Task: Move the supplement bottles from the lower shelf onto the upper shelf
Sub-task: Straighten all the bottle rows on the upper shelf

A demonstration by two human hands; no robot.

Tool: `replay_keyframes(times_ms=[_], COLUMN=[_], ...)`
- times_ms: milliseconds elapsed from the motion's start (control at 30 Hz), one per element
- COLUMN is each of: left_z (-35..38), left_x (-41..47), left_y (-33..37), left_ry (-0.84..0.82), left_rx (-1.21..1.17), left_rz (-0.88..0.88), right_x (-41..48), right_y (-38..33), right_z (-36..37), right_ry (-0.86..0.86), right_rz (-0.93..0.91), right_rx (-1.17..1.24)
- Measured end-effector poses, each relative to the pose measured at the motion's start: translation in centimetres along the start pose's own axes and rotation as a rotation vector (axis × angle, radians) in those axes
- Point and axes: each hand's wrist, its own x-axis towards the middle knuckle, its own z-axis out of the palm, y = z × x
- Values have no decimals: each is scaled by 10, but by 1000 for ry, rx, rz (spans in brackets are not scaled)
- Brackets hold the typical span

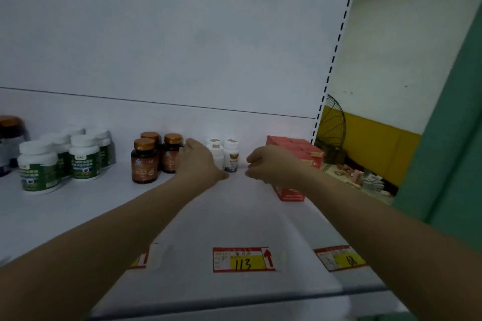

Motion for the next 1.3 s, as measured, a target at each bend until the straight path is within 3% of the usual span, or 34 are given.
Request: replay_keyframes(times_ms=[133, 267, 400, 567, 800, 1300], left_z=[-2, 19, 42, 64, 102, 115], left_x=[-19, -36, -30, -16, -14, -2], left_y=[34, 62, 73, 81, 92, 84], left_ry=[-108, -370, -437, -453, -489, -491], left_rx=[-133, -172, -168, -148, -114, -224], left_rz=[160, 123, 67, 14, 100, 162], right_x=[-19, -39, -47, -32, -7, 7], right_y=[7, 43, 100, 156, 181, 184], right_z=[-20, -27, -39, -40, -8, 9], right_ry=[-272, -412, -283, -19, -4, 132], right_rz=[122, 328, 429, 325, 194, 125], right_rx=[151, 83, 61, 166, 451, 353])
